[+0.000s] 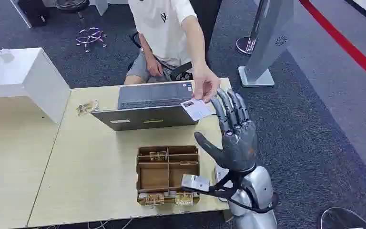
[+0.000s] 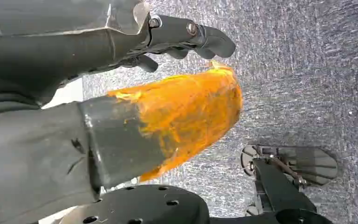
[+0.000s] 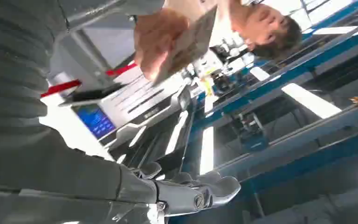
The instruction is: Pass the card to the sensor for recognition and then transmit it.
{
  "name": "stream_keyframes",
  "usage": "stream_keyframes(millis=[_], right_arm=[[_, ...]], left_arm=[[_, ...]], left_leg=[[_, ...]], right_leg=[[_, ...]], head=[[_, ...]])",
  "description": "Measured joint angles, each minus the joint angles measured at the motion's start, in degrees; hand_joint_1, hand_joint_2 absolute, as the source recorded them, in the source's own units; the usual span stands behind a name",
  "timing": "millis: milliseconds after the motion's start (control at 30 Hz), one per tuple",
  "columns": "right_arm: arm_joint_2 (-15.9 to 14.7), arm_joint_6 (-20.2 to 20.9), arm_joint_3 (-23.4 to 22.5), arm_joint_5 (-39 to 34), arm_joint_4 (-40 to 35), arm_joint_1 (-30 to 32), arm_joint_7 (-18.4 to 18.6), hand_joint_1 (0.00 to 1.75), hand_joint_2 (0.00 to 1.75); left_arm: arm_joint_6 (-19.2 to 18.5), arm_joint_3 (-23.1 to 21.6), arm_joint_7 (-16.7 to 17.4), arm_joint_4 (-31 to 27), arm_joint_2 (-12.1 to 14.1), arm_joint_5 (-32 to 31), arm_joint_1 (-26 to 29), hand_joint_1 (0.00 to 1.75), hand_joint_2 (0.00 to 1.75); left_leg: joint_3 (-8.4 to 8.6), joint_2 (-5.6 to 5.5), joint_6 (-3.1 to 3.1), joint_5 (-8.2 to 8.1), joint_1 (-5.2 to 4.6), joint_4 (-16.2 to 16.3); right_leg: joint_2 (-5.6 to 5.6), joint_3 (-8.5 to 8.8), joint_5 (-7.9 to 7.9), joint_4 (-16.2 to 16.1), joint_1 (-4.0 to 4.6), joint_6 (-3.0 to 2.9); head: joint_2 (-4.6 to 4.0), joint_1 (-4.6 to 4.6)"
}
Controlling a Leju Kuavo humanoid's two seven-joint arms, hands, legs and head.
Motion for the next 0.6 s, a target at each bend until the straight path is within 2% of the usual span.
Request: stream_keyframes(millis=[133, 333, 367, 400, 433, 600], right_arm=[[0.48, 0.00, -0.94, 5.37, 3.28, -4.31, 3.56, 0.00, 1.75], [0.96, -0.02, -1.13, 6.55, 5.37, -7.01, 4.48, 0.00, 1.75], [0.96, -0.02, -1.16, 6.92, 5.59, -7.21, 5.00, 0.07, 1.75], [0.96, -0.02, -1.16, 7.42, 5.74, -7.32, 5.61, 1.48, 1.75], [0.96, -0.02, -1.16, 7.88, 5.96, -7.43, 6.25, 1.75, 1.75], [0.96, -0.04, -1.09, 9.17, 6.71, -7.67, 8.10, 1.75, 1.75]], left_arm=[[-0.39, -0.18, 0.09, 0.00, 0.07, -0.72, -0.01, 0.00, 0.00], [-0.41, -0.22, 0.15, 0.00, 0.22, -0.85, -0.02, 0.00, 0.00], [-0.41, -0.24, 0.15, 0.00, 0.24, -0.87, -0.02, 0.00, 0.00], [-0.41, -0.24, 0.15, 0.00, 0.26, -0.87, -0.02, 0.00, 0.00], [-0.41, -0.24, 0.17, 0.00, 0.26, -0.90, -0.01, 0.00, 0.00], [-0.41, -0.24, 0.68, 0.00, 0.28, -0.98, -0.01, 0.00, 0.00]], left_leg=[[0.01, 0.00, -0.03, 0.03, 0.00, 0.00], [0.01, -0.01, -0.06, 0.05, 0.00, 0.01], [0.01, -0.01, -0.06, 0.04, 0.00, 0.01], [0.01, -0.01, -0.06, 0.04, 0.00, 0.00], [0.00, -0.01, -0.06, 0.04, 0.00, 0.00], [0.00, -0.01, -0.05, 0.03, 0.00, 0.00]], right_leg=[[0.00, 0.00, 0.02, 0.00, 0.00, -0.01], [0.00, -0.01, 0.02, 0.01, 0.00, -0.02], [0.00, -0.01, 0.02, 0.01, 0.00, -0.03], [0.00, -0.01, 0.02, 0.01, 0.00, -0.02], [0.00, -0.01, 0.01, 0.01, 0.00, -0.02], [0.00, -0.02, 0.01, 0.01, 0.00, -0.02]], head=[[0.00, 0.00], [0.00, -0.02], [0.00, 0.00], [0.00, -0.02], [0.00, 0.00], [0.00, 0.00]])
